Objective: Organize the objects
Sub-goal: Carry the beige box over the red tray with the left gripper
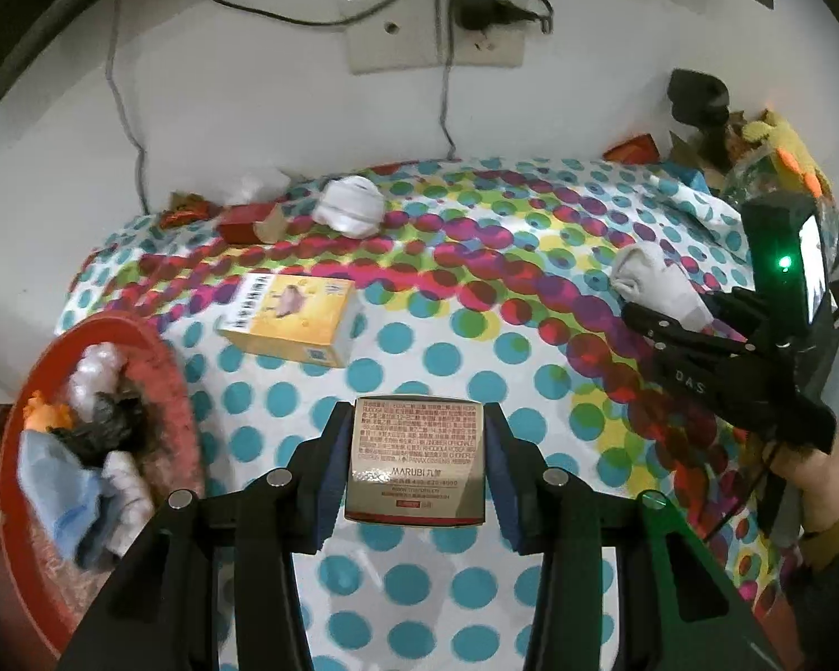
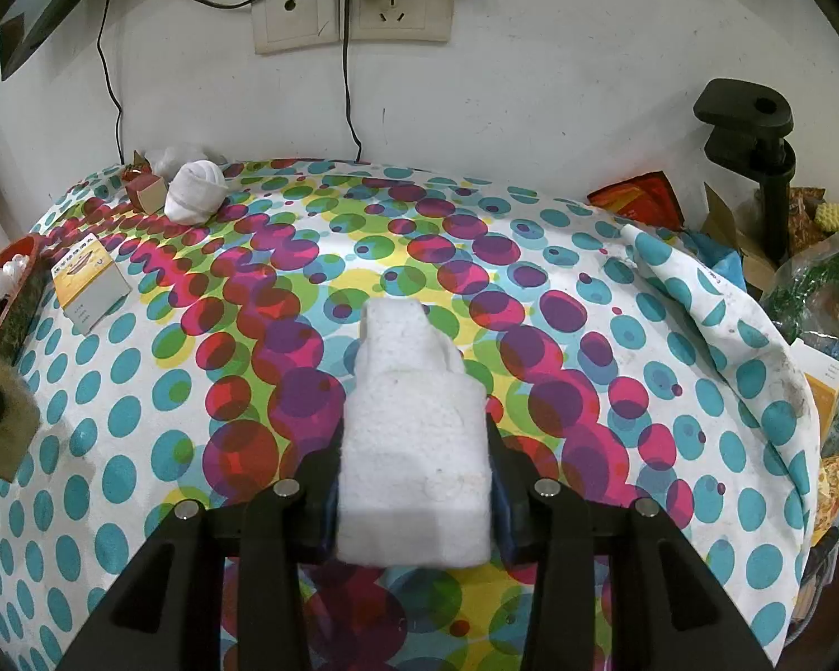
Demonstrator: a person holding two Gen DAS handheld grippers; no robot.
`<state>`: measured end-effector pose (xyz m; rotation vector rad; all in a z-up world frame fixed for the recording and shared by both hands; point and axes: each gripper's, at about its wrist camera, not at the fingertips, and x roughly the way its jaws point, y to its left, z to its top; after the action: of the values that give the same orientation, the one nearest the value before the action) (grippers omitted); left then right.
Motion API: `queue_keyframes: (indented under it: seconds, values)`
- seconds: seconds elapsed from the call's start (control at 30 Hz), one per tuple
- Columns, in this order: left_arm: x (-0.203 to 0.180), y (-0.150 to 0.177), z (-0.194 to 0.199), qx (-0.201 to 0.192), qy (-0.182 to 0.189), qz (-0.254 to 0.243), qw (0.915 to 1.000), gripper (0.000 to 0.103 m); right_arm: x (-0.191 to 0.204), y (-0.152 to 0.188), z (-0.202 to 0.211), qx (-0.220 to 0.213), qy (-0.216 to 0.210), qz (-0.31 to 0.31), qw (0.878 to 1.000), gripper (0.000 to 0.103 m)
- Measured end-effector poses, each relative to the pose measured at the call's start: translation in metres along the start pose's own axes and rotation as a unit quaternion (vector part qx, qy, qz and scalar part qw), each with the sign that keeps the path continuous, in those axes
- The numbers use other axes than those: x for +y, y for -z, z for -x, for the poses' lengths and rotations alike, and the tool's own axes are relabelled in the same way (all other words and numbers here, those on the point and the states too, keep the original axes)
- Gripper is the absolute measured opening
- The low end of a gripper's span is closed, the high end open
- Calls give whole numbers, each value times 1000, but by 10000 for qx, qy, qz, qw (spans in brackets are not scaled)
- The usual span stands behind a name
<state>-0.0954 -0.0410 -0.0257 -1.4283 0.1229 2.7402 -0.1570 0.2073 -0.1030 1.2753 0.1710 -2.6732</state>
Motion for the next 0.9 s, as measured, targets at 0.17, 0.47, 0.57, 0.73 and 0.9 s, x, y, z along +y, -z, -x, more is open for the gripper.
queue_keyframes:
  seconds: [0.17,0.47,0.57,0.73,0.9]
  values:
    - [26,3,21,-115,-170,241,9995,41,0,0,0,1,9,7,10000,42]
    - [92,19,49,-144,-640,696,9954,42,1,0,-1,3,29,19,10000,42]
    - [114,28,55,-149,-801,880,9928,42,1,0,-1,4,34,17,10000,42]
    - [149,46,56,-47,-1055,1155,9877,42,1,0,-1,4,43,25,10000,42]
    - [181,64,54,85,-1205,1439,9822,42,1,0,-1,4,46,25,10000,42]
